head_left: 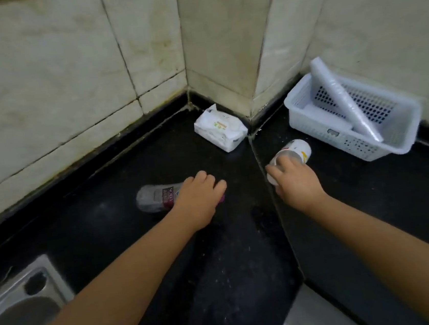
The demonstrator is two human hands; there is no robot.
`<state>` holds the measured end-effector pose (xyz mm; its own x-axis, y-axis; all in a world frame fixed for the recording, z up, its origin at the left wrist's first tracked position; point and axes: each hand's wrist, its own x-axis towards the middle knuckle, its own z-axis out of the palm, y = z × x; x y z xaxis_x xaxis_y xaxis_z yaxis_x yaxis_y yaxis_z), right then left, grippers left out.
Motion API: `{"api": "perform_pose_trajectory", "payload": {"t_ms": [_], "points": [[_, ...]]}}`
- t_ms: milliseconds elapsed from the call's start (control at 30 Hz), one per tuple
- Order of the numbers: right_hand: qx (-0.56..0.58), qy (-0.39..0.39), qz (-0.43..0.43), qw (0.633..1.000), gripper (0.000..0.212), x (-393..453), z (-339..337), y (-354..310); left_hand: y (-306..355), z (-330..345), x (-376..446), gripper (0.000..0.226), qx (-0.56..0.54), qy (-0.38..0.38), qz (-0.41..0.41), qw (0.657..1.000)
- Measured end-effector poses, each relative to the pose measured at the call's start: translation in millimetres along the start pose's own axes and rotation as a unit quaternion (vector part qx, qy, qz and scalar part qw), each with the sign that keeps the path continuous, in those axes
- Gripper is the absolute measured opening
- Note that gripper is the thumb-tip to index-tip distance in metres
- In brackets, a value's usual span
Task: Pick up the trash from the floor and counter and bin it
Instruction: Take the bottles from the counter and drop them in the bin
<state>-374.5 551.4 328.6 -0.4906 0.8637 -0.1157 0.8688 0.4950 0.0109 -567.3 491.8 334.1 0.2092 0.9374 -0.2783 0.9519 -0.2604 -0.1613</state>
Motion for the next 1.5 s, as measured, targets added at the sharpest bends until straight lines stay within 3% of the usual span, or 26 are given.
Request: {"api": "perform_pose_trajectory", "payload": {"t_ms": [67, 200, 433, 667, 833, 900, 1000, 1167, 1300, 1400, 1500], "points": [[0.087, 0.044, 0.097, 0.991, 0.044, -11.0, -21.0, 17.8, 13.6, -23.2, 18.0, 0.049, -0.024, 0.027, -0.016, 0.999], [0.219, 0.129, 0.236, 0.938, 0.048, -65.9, -54.4, 70.3, 66.5, -80.8, 41.0, 0.029, -0.067, 0.071, 0.003, 0.995], [0.163, 0.170, 0.381, 0.894, 0.049, -273.1, -81.9, 154.9, 264.4, -175.2, 16.5, 0.027, -0.062, 0.144, 0.190, 0.969], [0.068, 0.200, 0.558, 0.803, 0.043, -595.0, -61.2, 176.7, 552.1, -207.6, -134.6, 0.032, 0.006, 0.202, 0.429, 0.880], [-0.028, 0.202, 0.650, 0.732, 0.038, -820.3, -27.8, 140.7, 729.6, -184.7, -291.9, 0.037, 0.015, 0.199, 0.569, 0.798], [-0.049, 0.162, 0.699, 0.695, 0.042, -903.6, -10.5, 117.3, 789.0, -169.4, -351.7, 0.035, 0.020, 0.199, 0.621, 0.758], [-0.055, 0.112, 0.764, 0.633, 0.046, -1012.1, 17.8, 78.3, 870.8, -143.6, -436.7, 0.029, 0.043, 0.204, 0.696, 0.687], [-0.038, 0.087, 0.862, 0.499, 0.048, -1160.5, 76.5, 18.2, 994.4, -87.5, -570.9, 0.027, 0.100, 0.179, 0.802, 0.561], [-0.016, 0.083, 0.924, 0.372, 0.047, -1261.3, 124.0, -22.2, 1088.3, -36.6, -673.5, 0.032, 0.133, 0.130, 0.860, 0.475], [-0.015, 0.093, 0.956, 0.278, 0.017, -1321.0, 154.2, -58.0, 1141.7, -1.1, -748.7, 0.036, 0.177, 0.122, 0.892, 0.398], [0.060, 0.087, 0.982, 0.159, 0.027, -1364.2, 184.3, -101.3, 1177.7, 37.8, -818.1, 0.037, 0.222, 0.136, 0.911, 0.319]]}}
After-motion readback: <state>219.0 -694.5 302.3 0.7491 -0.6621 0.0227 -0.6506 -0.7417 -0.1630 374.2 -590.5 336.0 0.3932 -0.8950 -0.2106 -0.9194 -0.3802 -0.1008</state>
